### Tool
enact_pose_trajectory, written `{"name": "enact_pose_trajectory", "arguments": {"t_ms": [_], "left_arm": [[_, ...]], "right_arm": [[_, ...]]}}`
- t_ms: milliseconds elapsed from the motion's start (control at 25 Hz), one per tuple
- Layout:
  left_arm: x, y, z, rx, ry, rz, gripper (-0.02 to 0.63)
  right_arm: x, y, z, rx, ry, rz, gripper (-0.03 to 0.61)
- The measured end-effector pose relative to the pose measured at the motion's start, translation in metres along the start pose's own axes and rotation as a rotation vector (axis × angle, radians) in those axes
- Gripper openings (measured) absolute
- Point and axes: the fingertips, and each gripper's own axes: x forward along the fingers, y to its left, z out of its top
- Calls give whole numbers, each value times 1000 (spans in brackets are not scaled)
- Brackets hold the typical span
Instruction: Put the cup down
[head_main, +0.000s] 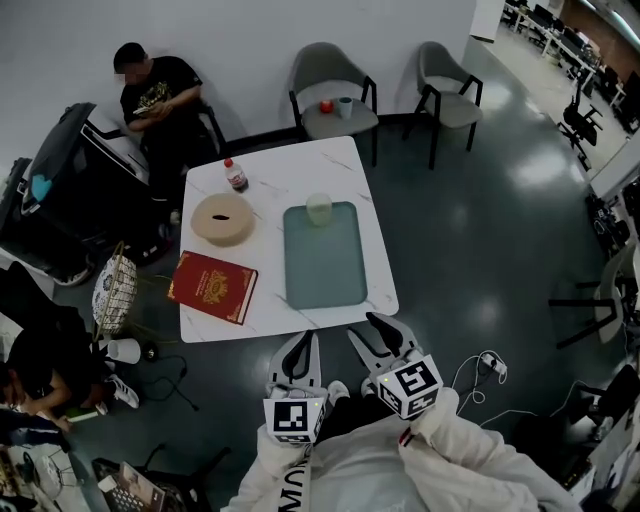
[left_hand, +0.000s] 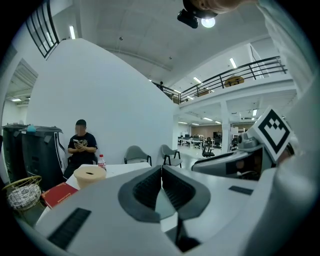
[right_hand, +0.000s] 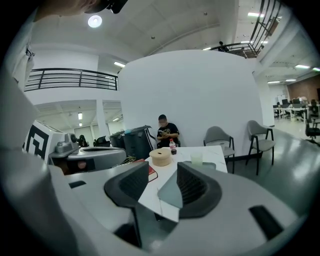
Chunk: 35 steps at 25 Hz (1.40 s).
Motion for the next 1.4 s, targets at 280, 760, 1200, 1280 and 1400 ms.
{"name": "enact_pose_trajectory", "arguments": {"t_ms": [280,760,1200,1280,1400], "left_arm": [[12,-13,21,15,-22,33,12],[26,-26,40,35,-45,48,12],[31,-36,52,37,-49,19,12],[31,-35,55,33,-56,26,12],[33,-34,60,32,-65,26,12]], "right_arm": [[-7,-21,25,-30,-20,24,162],[-24,-47,53,-56,-63,-28,8],[-24,-48,61,-64,-86,-4,6],[-24,-43,64,-79,-89,9,6],[-24,-40,69,-90,-97,13,6]]}}
